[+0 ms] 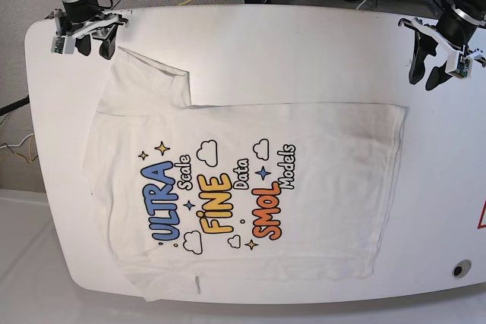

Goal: Fold the T-shirt properly
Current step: 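Lower the right gripper onto the sleeve corner and close on it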

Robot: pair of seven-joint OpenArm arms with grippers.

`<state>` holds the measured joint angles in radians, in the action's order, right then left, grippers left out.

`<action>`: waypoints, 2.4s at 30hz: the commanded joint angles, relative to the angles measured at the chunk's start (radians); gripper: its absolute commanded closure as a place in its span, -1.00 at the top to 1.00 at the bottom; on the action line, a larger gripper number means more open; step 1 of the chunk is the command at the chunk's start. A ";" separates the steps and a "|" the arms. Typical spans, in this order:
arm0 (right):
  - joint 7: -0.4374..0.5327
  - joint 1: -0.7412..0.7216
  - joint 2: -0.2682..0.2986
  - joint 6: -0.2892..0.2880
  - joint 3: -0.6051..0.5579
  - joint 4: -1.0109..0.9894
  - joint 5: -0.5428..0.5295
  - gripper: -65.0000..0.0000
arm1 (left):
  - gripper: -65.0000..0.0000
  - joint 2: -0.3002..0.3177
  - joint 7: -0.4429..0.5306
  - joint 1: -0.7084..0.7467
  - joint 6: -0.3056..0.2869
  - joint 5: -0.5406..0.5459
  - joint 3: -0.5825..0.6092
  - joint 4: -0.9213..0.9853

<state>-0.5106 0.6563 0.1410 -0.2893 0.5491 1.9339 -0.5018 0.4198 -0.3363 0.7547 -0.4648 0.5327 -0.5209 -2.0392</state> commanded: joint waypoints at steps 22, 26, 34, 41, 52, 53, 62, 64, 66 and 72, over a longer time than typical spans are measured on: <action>-0.183 -0.163 0.082 -0.033 0.095 -0.075 -0.281 -0.04 | -0.35 0.009 -0.022 -0.017 0.006 0.024 -0.011 0.013; -0.198 -0.204 0.104 -0.078 0.102 -0.125 -0.364 -0.04 | -0.35 0.006 -0.019 -0.019 0.007 0.024 -0.014 0.011; -0.170 -0.276 0.114 -0.161 0.098 -0.282 -0.375 -0.04 | -0.34 0.002 -0.021 -0.024 0.009 0.026 -0.020 0.009; -0.145 -0.302 0.120 -0.213 0.082 -0.413 -0.363 -0.03 | -0.34 0.009 -0.020 -0.021 0.007 0.021 -0.015 0.007; -0.160 -0.325 0.110 -0.186 0.087 -0.504 -0.340 -0.09 | -0.31 0.008 -0.030 -0.029 0.013 0.016 -0.014 0.007; -0.161 -0.326 0.108 -0.185 0.086 -0.506 -0.338 -0.10 | -0.31 0.009 -0.029 -0.029 0.014 0.016 -0.015 0.007; -0.164 -0.365 0.089 -0.190 0.080 -0.511 -0.303 -0.07 | -0.30 0.012 -0.026 -0.032 0.014 0.006 -0.010 0.014; -0.170 -0.374 0.085 -0.191 0.080 -0.516 -0.303 -0.07 | -0.30 0.012 -0.028 -0.032 0.016 0.004 -0.009 0.016; -0.178 -0.385 0.083 -0.191 0.081 -0.524 -0.304 -0.07 | -0.30 0.013 -0.028 -0.033 0.015 0.004 -0.009 0.017; -0.225 -0.431 0.095 -0.206 0.082 -0.576 -0.322 -0.08 | -0.29 0.020 -0.026 -0.038 0.014 0.014 -0.010 0.007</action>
<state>-0.7044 0.2333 0.2214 -0.5056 0.6289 1.3586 -0.8440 0.4229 -0.3889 0.7166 -0.4530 0.5327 -0.5224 -2.0121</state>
